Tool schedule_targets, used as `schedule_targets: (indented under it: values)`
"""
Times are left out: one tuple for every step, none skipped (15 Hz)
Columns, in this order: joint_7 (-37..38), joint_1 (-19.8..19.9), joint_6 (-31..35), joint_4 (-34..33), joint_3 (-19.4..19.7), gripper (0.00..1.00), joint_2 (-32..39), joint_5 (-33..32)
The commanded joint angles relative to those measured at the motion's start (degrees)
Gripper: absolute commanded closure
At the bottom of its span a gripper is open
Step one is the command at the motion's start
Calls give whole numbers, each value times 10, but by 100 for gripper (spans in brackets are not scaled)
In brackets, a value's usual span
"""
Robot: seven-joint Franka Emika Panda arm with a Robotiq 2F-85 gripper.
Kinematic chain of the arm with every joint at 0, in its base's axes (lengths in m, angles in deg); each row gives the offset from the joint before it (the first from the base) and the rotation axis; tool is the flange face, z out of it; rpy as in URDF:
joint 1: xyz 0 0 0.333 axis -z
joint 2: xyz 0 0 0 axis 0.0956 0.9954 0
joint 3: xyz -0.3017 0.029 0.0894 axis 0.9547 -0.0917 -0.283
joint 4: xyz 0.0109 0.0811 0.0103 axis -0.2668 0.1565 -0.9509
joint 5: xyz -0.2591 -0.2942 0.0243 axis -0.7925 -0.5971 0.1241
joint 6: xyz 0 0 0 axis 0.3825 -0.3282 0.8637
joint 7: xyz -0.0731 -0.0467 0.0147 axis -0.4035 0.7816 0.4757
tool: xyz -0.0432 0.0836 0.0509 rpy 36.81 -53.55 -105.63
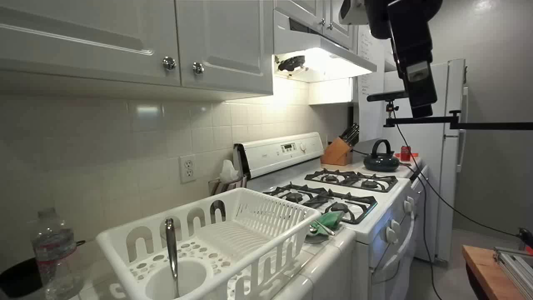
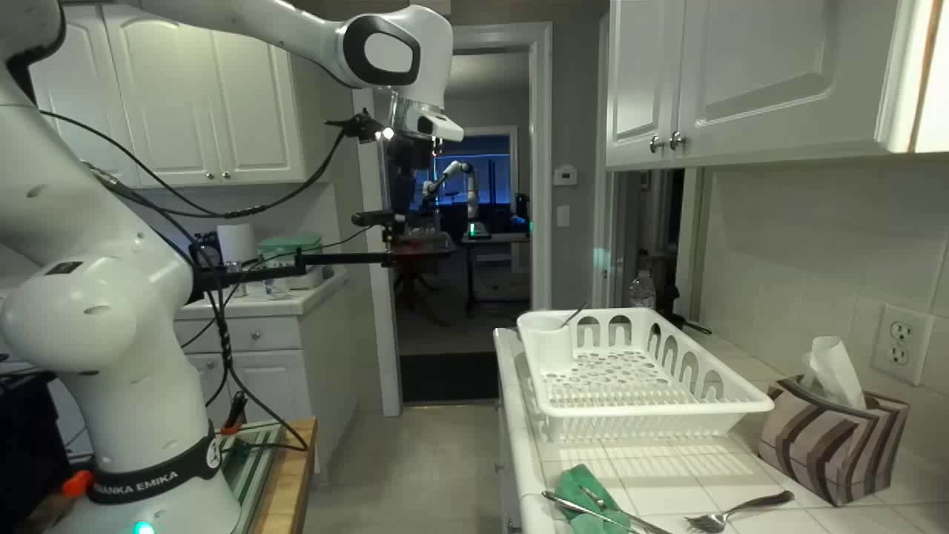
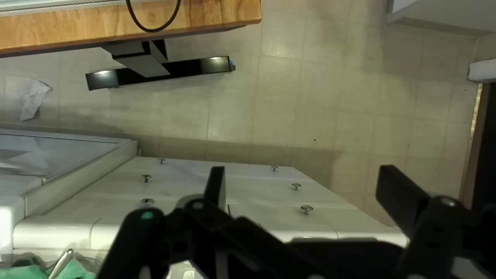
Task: Place one silver fork on the dishrack.
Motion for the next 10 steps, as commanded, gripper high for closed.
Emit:
schedule_targets:
  values:
    - [-1, 4, -2, -1, -3, 0, 0, 1]
    - [-1, 4, -2, -1, -3, 0, 0, 1]
    - [-1, 4, -2, -1, -3, 0, 0, 1]
    - [-1, 4, -2, -1, -3, 0, 0, 1]
    - [-1, 4, -2, -1, -3, 0, 0, 1]
    - [-1, 4, -2, -1, -3, 0, 0, 1]
    - [18, 12, 27, 2, -6, 0, -1, 1]
    - [41, 24, 52, -2, -1, 0, 6, 7]
    - [48, 34, 78, -3, 5, 0, 12, 5]
    - [58, 44, 100, -3, 10, 0, 16, 3]
